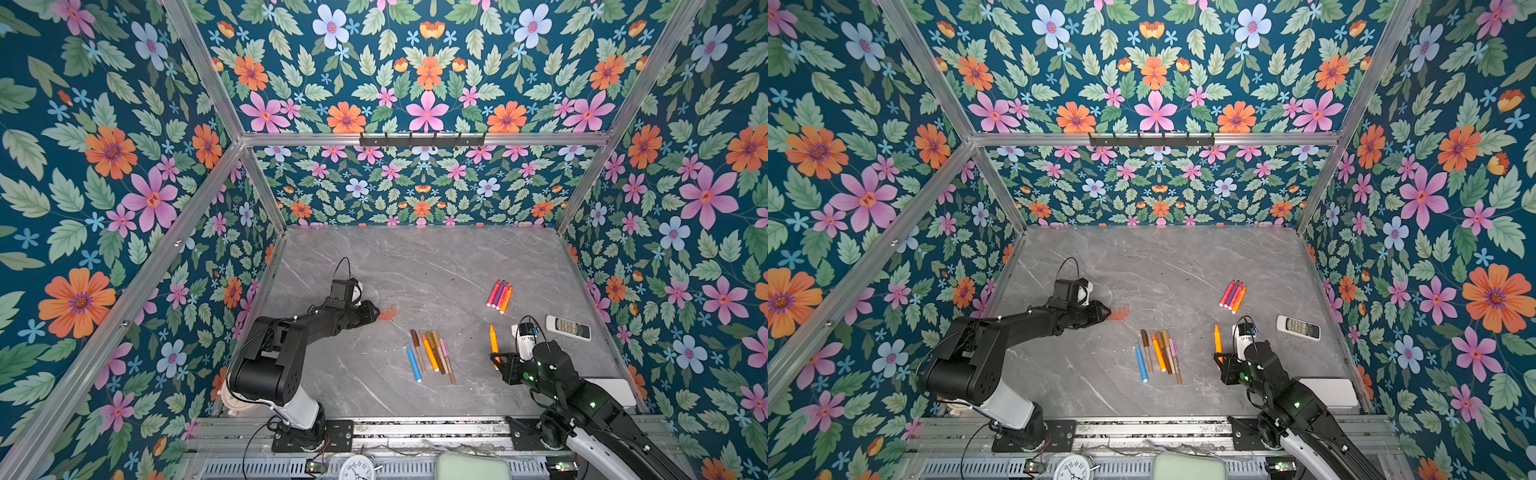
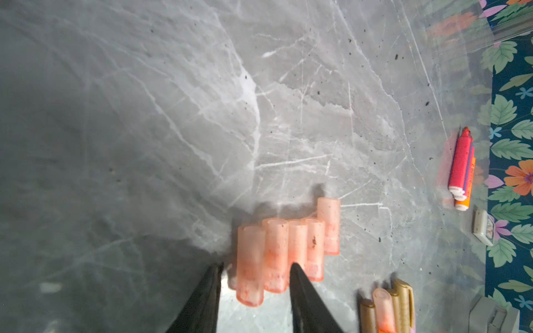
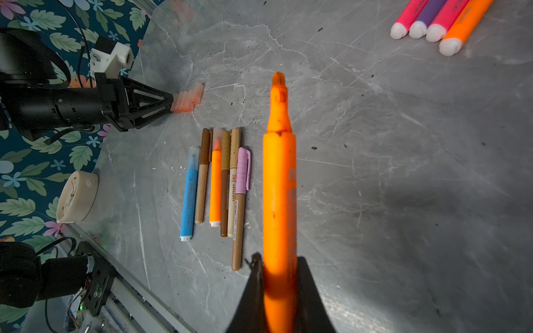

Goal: Remove pen caps from pens
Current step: Place the pen cap at the center of the table, then place the pen at the middle-right of the table.

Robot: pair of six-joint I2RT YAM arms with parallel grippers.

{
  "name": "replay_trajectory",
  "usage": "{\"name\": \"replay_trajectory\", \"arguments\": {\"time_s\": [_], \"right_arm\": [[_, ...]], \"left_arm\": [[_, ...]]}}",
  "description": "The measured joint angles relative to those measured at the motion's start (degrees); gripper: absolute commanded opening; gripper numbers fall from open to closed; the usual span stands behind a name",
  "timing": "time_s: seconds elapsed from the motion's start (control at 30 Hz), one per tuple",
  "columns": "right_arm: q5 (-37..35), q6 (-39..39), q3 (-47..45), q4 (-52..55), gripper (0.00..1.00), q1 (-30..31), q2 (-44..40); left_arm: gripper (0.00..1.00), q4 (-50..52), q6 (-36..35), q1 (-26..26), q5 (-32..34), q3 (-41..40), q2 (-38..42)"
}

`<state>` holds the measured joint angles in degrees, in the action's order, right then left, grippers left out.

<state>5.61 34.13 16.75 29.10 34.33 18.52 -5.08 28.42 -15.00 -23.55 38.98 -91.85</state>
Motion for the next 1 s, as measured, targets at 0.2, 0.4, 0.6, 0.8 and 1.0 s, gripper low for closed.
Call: {"name": "replay_trajectory", "arguments": {"time_s": [0.2, 0.4, 0.6, 0.8, 1.0], "right_arm": [[-0.02, 0.00, 0.00, -0.02, 0.00, 0.00, -0.11], [-0.02, 0.00, 0.00, -0.02, 0.00, 0.00, -0.11], [-0.13, 0.04, 0.26, 0.15, 0.00, 0.00, 0.83], [-3.72, 0.09, 6.34, 1.42, 0.00, -1.27, 10.12], [4.90, -1.70, 13.86, -1.29, 0.00, -20.59, 25.64]], "left_arm": [[0.43, 0.46, 0.22, 0.00, 0.55, 0.28, 0.04], [0.42, 1.11, 1.42, 0.00, 1.86, -0.13, 1.42], [0.40, 3.76, 2.95, 0.00, 1.86, 0.42, 9.60], [0.41, 7.74, 3.13, 0.00, 2.69, 3.13, 30.56], [0.49, 17.31, -1.68, 0.00, 6.88, 8.96, 47.08]]}}
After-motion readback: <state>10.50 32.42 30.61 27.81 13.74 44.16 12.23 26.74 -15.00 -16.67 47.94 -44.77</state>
